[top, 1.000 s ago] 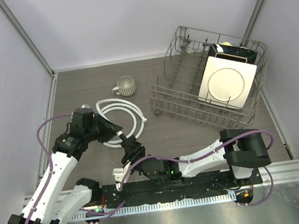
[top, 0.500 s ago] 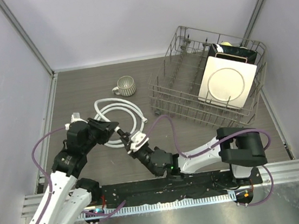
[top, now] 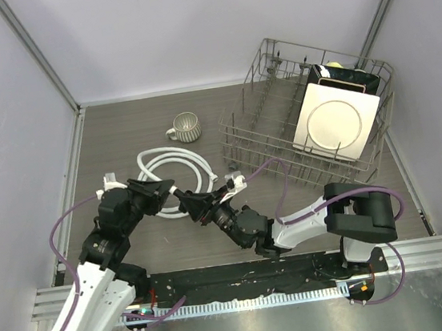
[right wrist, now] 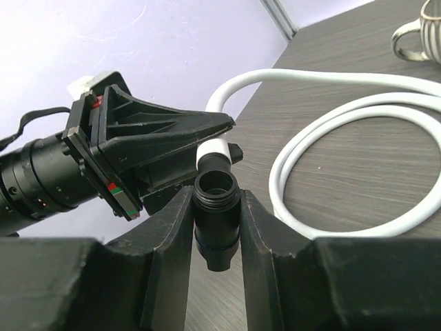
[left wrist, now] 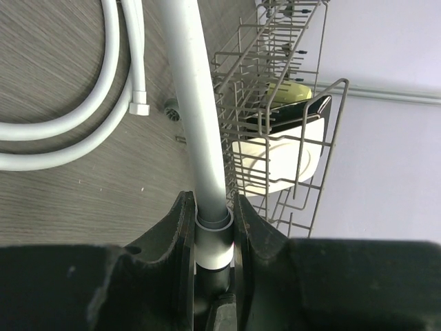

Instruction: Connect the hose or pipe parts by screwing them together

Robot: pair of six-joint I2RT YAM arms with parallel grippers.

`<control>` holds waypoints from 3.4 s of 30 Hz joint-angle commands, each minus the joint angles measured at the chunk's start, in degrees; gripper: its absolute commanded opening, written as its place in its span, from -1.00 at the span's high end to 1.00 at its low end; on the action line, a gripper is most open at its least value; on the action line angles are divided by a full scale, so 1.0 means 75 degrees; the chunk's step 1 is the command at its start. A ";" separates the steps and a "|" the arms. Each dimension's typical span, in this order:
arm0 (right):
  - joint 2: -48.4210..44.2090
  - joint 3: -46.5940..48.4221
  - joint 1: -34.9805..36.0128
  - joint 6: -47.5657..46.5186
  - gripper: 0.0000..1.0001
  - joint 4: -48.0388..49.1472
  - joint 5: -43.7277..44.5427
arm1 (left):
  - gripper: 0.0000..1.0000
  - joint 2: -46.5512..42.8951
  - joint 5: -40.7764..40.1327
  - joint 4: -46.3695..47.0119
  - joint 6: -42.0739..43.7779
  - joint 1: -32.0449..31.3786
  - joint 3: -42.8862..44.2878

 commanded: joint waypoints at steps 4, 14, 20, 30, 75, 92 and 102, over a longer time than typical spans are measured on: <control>-0.0102 -0.0844 -0.0266 0.0766 -0.20 0.1450 -0.0186 | 1.00 -0.0293 0.0143 0.0359 0.0130 -0.0134 0.0298; -0.3089 -0.1810 -0.0266 -0.3274 -0.53 -0.2176 -0.1265 | 1.00 0.0597 0.0153 -0.1072 0.1337 -0.0122 0.1422; -0.3970 -0.0192 -0.0126 -0.8101 -0.56 -0.5369 -0.1910 | 1.00 0.1476 0.0153 -0.2596 0.1923 -0.0134 0.2348; -0.2754 0.0476 0.0870 -1.3800 -0.61 -0.5358 -0.1969 | 1.00 0.1886 0.1020 -0.2796 0.1607 -0.0122 0.2454; -0.0700 -0.1044 -0.0008 -0.4229 0.99 0.2213 0.0327 | 0.48 -0.0165 0.0106 -0.0779 0.0714 -0.0134 0.0813; -0.1651 -0.3717 -0.0138 -0.0971 0.99 0.3009 0.1030 | -0.78 0.0504 -0.0152 -0.1484 0.1818 -0.0122 0.1001; -0.0573 -0.4187 -0.0114 -0.0373 0.86 0.3432 0.1183 | -0.75 0.0422 -0.0714 -0.1753 0.1959 -0.0122 0.1177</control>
